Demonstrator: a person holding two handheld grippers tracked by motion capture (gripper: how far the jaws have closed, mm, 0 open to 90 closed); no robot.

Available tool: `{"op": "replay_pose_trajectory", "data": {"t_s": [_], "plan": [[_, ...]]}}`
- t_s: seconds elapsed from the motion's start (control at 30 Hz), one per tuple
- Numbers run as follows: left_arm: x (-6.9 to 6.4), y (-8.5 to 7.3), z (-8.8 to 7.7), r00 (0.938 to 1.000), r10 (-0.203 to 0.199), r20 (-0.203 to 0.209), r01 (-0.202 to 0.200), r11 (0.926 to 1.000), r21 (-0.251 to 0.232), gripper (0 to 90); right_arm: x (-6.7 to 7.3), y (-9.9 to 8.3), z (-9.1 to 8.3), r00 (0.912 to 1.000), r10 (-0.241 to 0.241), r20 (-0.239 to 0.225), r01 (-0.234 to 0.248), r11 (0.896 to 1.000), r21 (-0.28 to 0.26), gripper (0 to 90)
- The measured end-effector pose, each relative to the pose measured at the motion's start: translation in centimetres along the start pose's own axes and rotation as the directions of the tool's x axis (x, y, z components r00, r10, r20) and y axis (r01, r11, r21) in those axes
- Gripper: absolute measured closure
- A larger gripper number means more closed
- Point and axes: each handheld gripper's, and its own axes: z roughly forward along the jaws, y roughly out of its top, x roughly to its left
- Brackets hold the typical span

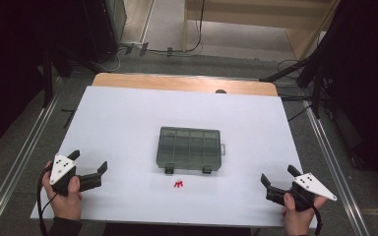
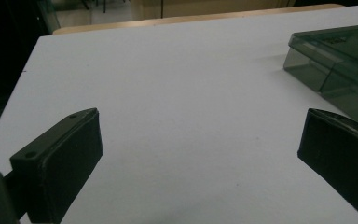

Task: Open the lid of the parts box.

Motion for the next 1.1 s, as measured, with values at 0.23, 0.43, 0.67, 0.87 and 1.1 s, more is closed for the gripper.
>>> {"op": "replay_pose_trajectory", "data": {"t_s": [0.23, 0.43, 0.67, 0.87, 1.1], "plan": [[-1.1, 0.3, 0.4, 0.9993, 0.016, 0.033, -0.016, 0.9999, -0.001, 0.0, 0.3, 0.3, 0.1, 0.9999, 0.015, -0.008, -0.015, 1.0, -0.003, 0.0], [-1.9, 0.7, 0.7, 0.9974, -0.001, 0.072, 0.001, 1.0, -0.005, 0.0, 0.9, 0.8, 0.3, 0.9998, 0.008, -0.017, -0.008, 1.0, 0.004, 0.0], [-2.9, 1.9, 1.2, 0.994, -0.016, 0.108, 0.019, 0.9995, -0.026, 0.0, 1.5, 1.7, 1.0, 0.9989, 0.017, -0.043, -0.017, 1.0, 0.001, 0.0], [-4.0, 3.0, 2.1, 0.99, 0.001, 0.141, 0.0, 0.9999, -0.012, 0.0, 2.1, 2.7, 1.3, 0.9984, 0.0, -0.057, 0.0, 1.0, -0.008, 0.0], [-5.2, 4.6, 3.2, 0.9877, 0.011, 0.156, -0.007, 0.9997, -0.022, 0.0, 3.3, 4.4, 2.5, 0.9958, -0.027, -0.087, 0.026, 0.999, -0.019, 0.0]]}}
